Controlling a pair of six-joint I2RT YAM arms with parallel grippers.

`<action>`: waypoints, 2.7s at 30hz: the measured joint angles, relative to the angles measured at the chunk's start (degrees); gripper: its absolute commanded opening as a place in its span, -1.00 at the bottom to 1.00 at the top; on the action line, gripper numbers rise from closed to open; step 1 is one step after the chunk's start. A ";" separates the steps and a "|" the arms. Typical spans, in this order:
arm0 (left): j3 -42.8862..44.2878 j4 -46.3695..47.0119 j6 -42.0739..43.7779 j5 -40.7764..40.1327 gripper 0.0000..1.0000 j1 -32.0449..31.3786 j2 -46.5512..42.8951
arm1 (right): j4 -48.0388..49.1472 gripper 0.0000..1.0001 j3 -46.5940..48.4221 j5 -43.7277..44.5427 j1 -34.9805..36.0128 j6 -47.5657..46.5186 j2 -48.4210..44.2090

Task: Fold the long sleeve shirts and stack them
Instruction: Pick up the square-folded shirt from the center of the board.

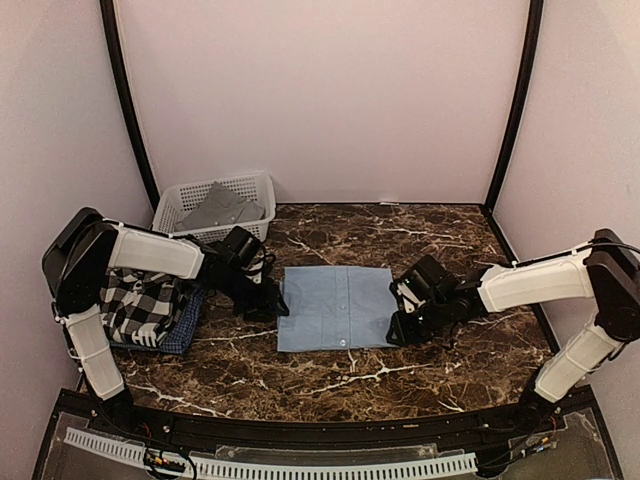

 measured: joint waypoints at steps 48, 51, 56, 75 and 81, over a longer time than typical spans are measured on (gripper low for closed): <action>2.49 -8.66 0.74 -2.01 -1.00 -0.59 -1.05 | -0.85 -0.61 9.11 6.12 -5.66 -2.64 2.58; 3.37 -10.99 1.97 -2.23 -1.00 -0.24 -2.23 | 0.13 -0.63 9.84 5.62 -5.66 -2.71 4.72; 4.50 -13.44 3.30 -2.38 -1.00 0.04 -3.96 | 0.48 -0.63 10.51 5.46 -5.46 -2.69 6.47; 6.69 -16.98 4.81 -3.02 -1.00 0.57 -5.25 | 0.00 -0.65 12.83 6.88 -1.51 -2.45 11.34; 7.45 -17.81 4.85 -3.34 -1.00 0.66 -7.15 | -0.52 -0.68 13.79 8.11 -1.01 -2.47 13.05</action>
